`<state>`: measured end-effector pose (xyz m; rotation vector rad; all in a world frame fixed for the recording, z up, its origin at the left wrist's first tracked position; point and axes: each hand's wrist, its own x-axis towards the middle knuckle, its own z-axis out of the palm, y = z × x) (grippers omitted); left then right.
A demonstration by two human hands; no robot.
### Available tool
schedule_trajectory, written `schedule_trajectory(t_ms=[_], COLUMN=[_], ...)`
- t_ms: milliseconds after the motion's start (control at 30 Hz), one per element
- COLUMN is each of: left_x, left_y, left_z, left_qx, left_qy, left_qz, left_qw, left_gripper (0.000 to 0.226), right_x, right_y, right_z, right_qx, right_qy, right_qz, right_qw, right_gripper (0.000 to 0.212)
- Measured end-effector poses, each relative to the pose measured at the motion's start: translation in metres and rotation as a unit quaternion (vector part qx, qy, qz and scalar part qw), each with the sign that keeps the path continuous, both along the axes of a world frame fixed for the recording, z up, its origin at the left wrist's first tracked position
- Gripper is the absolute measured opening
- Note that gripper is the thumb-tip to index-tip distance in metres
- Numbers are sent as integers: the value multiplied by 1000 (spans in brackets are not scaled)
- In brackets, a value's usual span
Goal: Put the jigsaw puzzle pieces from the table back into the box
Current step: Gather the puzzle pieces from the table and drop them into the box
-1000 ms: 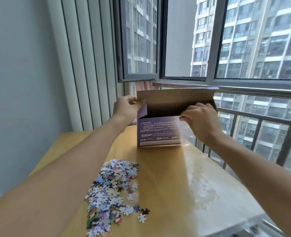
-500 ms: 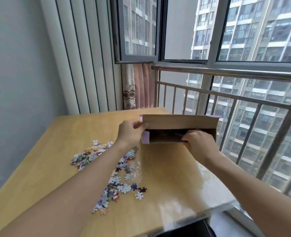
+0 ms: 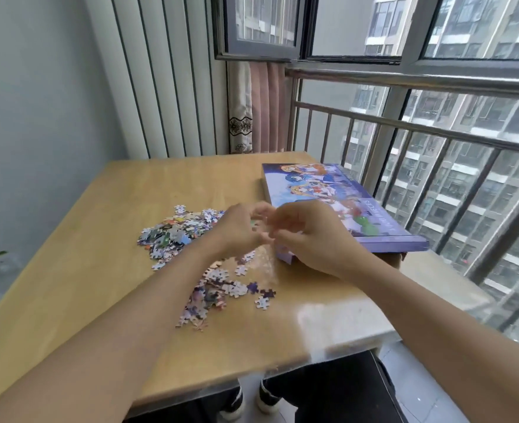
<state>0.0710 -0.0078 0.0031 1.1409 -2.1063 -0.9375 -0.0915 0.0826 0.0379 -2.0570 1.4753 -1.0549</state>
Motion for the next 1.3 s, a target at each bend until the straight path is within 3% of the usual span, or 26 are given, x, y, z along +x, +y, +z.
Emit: schedule_trajectory(t_ms=[67,200,367,433,567,800,900,1000,1200,1300], left_x=[34,92,141,146,144,147,149,153,155,151], left_y=[-5,-18,-28,-33,-38,-46,-47,-49,-51,-50], left_z=[3,-18,-64,-69,-69,-67,-69,-68,-64,-65], left_qx=[-25,-74,-25,-5,14,3,-11,-27,-47,-47], left_qy=[25,-1,-61,-41,-91,-14,34,55,99,68], left_qz=[76,297,405,402,349,311,320,329,376,342], left_qw=[996,952,912,915,933,950,947,942,920,936], left_gripper=[36,34,62,63,61,42,39,38,36,41], right_x=[26,68,97,102,115,135,156,173,177,163], right_y=[-14,-72,-131,-147,-158,-185,-212,-230,-214,-186], right_z=[1,-24,-60,-68,-70,-47,-43,-59,-48,-35], right_qx=[54,193,271,252,219,54,145,235,227,223], right_qy=[-22,107,90,89,113,159,196,224,258,283], right_qz=[15,-54,-183,-177,-89,-31,92,151,187,194], right_qw=[998,974,941,947,965,985,965,934,920,912], right_gripper=[34,69,92,89,71,57,58,56,51,61])
